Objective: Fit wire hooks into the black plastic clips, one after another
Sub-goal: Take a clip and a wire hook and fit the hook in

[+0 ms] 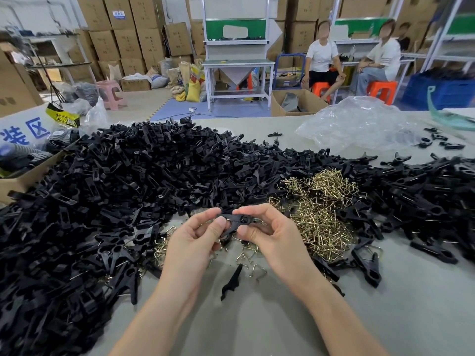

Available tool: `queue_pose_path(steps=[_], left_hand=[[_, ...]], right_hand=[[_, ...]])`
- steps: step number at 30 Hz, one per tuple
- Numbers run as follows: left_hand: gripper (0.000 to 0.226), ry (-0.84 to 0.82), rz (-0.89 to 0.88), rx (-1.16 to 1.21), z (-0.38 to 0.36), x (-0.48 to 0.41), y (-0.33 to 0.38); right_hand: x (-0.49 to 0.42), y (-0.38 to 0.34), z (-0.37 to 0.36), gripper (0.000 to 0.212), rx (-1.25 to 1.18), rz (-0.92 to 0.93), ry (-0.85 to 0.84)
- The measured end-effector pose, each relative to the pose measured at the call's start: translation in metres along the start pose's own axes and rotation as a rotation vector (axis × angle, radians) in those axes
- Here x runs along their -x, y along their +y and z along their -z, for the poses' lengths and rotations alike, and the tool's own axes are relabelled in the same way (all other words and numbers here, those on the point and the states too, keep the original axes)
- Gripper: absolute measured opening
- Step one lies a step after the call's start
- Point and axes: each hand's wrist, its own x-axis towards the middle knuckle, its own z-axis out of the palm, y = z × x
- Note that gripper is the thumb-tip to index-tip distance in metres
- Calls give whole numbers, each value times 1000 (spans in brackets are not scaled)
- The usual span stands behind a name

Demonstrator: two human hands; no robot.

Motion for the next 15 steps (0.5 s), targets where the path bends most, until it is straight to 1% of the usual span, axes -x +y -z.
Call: queue_pose_path(steps=[5,7,9,12,15], left_hand=[[17,46,3,-14,-3,1,-2],[18,45,-10,-43,-5,2,-3],[20,49,5,-20,-6,3,-2],[28,20,133,123,-12,3,2],[37,-34,260,300,-19,5,5]], right_hand=[[4,1,-6,34,68,-2,10],[5,3,-10,36,125,5,21],[5,4,-12,39,212,39,28],[4,6,-14,37,364,150,26],[6,9,-17,27,385,224,-22]])
